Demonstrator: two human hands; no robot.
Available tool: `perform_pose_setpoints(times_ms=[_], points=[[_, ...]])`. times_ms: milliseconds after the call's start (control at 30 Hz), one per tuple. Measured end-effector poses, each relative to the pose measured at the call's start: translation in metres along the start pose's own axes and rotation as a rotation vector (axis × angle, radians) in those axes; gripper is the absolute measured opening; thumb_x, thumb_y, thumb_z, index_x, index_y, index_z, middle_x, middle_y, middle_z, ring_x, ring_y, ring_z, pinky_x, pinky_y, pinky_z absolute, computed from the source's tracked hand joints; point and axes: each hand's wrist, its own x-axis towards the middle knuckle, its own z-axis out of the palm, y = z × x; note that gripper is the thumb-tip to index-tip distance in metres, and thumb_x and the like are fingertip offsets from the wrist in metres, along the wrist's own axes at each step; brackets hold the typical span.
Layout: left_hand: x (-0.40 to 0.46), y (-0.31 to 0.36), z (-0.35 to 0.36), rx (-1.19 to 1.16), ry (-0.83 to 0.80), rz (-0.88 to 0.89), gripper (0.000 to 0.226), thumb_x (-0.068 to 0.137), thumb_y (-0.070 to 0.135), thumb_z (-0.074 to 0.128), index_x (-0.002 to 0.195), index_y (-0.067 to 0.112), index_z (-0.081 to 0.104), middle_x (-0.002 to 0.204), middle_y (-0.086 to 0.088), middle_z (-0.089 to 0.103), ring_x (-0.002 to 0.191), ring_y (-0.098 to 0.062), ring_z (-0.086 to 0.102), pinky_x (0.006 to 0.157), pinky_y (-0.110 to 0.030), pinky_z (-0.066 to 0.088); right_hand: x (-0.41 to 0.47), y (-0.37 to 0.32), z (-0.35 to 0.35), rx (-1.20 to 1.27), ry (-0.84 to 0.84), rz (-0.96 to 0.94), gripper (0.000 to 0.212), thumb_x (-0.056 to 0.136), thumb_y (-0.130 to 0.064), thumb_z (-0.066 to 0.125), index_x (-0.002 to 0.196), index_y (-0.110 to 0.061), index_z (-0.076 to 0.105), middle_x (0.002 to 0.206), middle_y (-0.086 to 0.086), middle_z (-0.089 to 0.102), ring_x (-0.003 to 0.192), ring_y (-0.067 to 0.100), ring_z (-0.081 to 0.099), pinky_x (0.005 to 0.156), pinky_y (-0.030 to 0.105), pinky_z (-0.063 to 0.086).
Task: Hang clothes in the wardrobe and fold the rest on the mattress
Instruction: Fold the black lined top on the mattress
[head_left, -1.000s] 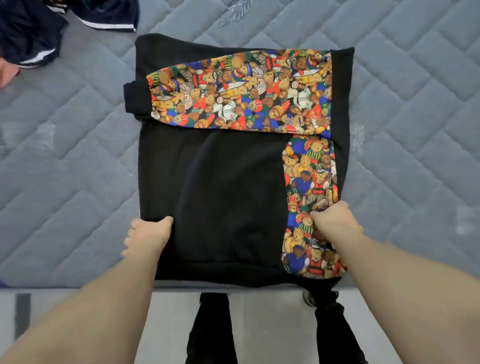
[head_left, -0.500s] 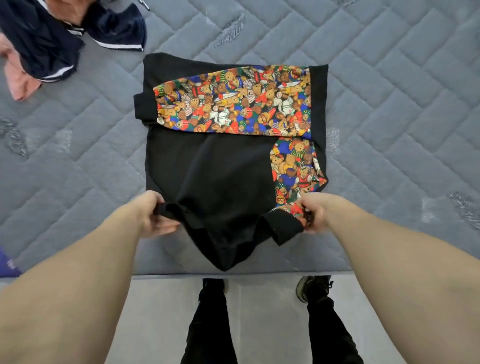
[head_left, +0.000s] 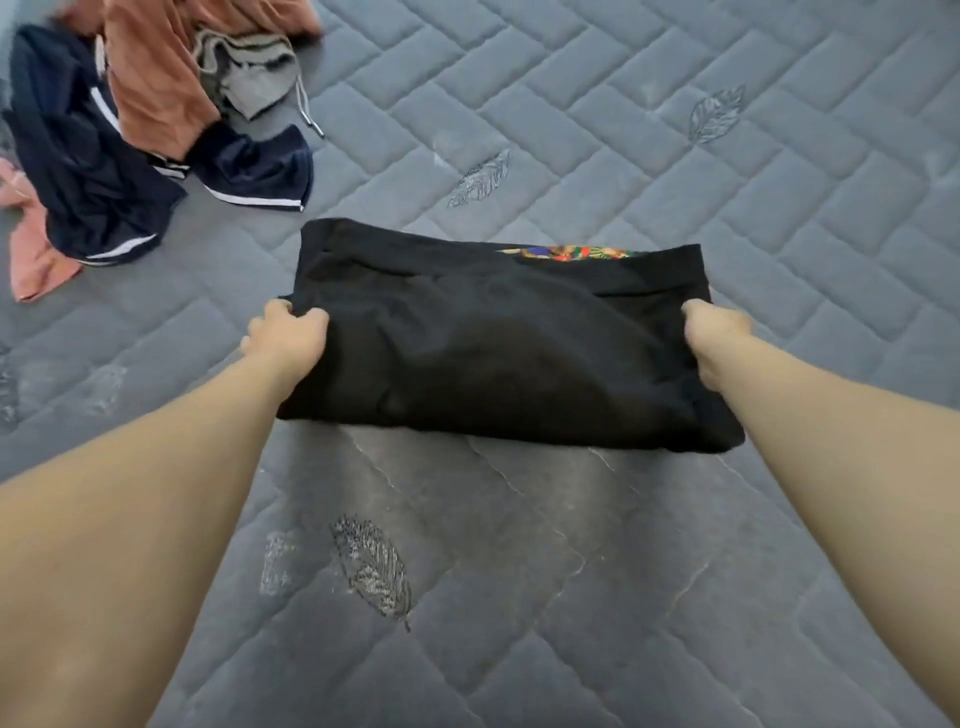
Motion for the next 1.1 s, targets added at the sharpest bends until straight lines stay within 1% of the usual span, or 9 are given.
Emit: perform_pose_setpoints(times_ms=[167, 233, 367, 500, 700, 800, 900, 1000, 1100], points=[[0.055, 0.021, 0.040, 0.099, 0.123, -0.003, 0.081, 0.092, 0.061, 0.044, 0.153, 0.011, 0.024, 0.158, -0.015, 0.026, 0.143, -0.038, 0.023, 0.116, -0.052, 0.020, 0.053, 0.003, 0.028, -0.345, 0.169, -0.113, 0.079, 0.077, -0.055, 0.064, 0.138, -0.012, 0.040, 0.139, 0.013, 0.049, 0.127, 0.037, 0.045, 0.107, 0.045, 0.038], [0.075, 0.028, 0.051, 0.170, 0.152, 0.000, 0.080, 0.092, 0.064, 0.040, 0.151, 0.012, 0.028, 0.157, -0.013, 0.030, 0.143, -0.038, 0.024, 0.116, -0.055, 0.014, 0.075, 0.004, 0.032, -0.482, 0.213, -0.221, 0.065, 0.084, -0.049, 0.060, 0.133, -0.007, 0.046, 0.135, 0.017, 0.053, 0.125, 0.039, 0.047, 0.103, 0.044, 0.041], [0.102, 0.039, 0.054, 0.312, 0.284, 0.018, 0.053, 0.099, 0.049, 0.034, 0.132, 0.012, 0.053, 0.139, -0.015, 0.051, 0.133, -0.038, 0.035, 0.108, -0.050, 0.024, 0.092, -0.004, 0.038, -0.288, 0.317, -0.534, 0.036, 0.100, -0.037, 0.045, 0.118, -0.006, 0.044, 0.123, 0.018, 0.056, 0.109, 0.033, 0.054, 0.085, 0.037, 0.037], [0.115, 0.048, 0.047, 0.198, 0.463, 0.014, 0.046, 0.103, 0.042, 0.032, 0.129, 0.012, 0.054, 0.138, -0.013, 0.049, 0.129, -0.038, 0.038, 0.103, -0.055, 0.028, 0.098, -0.030, 0.048, -0.301, 0.378, -0.624, 0.023, 0.102, -0.036, 0.039, 0.102, -0.014, 0.038, 0.110, 0.014, 0.055, 0.098, 0.031, 0.053, 0.076, 0.036, 0.032], [0.130, 0.042, 0.052, 0.074, 0.283, 0.093, 0.057, 0.103, 0.052, 0.027, 0.140, 0.011, 0.039, 0.145, -0.018, 0.038, 0.132, -0.043, 0.036, 0.106, -0.054, 0.030, 0.103, -0.035, 0.079, -0.543, 0.549, -0.346, 0.048, 0.101, -0.036, 0.043, 0.143, -0.015, 0.035, 0.149, 0.018, 0.034, 0.133, 0.038, 0.035, 0.108, 0.049, 0.023], [0.122, 0.016, 0.051, -0.013, 0.250, 0.057, 0.064, 0.097, 0.065, 0.027, 0.127, 0.009, 0.038, 0.135, -0.022, 0.049, 0.124, -0.044, 0.045, 0.097, -0.052, 0.035, 0.088, -0.022, 0.093, -0.709, 0.659, -0.792, 0.063, 0.087, -0.014, 0.046, 0.148, -0.008, 0.029, 0.153, 0.022, 0.026, 0.138, 0.041, 0.029, 0.113, 0.054, 0.014], [0.104, -0.017, 0.042, -0.086, 0.154, 0.099, 0.065, 0.092, 0.073, 0.035, 0.114, 0.012, 0.041, 0.122, -0.018, 0.058, 0.109, -0.038, 0.055, 0.082, -0.042, 0.035, 0.057, -0.030, 0.138, -0.895, 0.272, -1.218, 0.064, 0.085, -0.023, 0.052, 0.145, -0.007, 0.038, 0.151, 0.020, 0.033, 0.139, 0.036, 0.031, 0.116, 0.051, 0.012], [0.086, -0.045, 0.028, -0.202, -0.057, 0.013, 0.073, 0.080, 0.079, 0.051, 0.112, 0.013, 0.055, 0.114, -0.005, 0.063, 0.094, -0.022, 0.059, 0.078, -0.036, 0.043, 0.009, -0.051, 0.215, -1.070, -0.216, -1.201, 0.059, 0.091, -0.045, 0.051, 0.142, -0.015, 0.043, 0.145, 0.009, 0.048, 0.134, 0.028, 0.042, 0.115, 0.048, 0.021], [0.077, -0.058, 0.020, -0.427, -0.296, -0.041, 0.087, 0.058, 0.073, 0.079, 0.121, 0.016, 0.059, 0.111, 0.000, 0.070, 0.096, -0.018, 0.069, 0.085, -0.037, 0.056, -0.036, -0.072, 0.286, -1.113, -0.451, -1.078, 0.078, 0.082, -0.071, 0.051, 0.141, -0.020, 0.041, 0.140, 0.006, 0.052, 0.130, 0.029, 0.047, 0.111, 0.049, 0.028]])
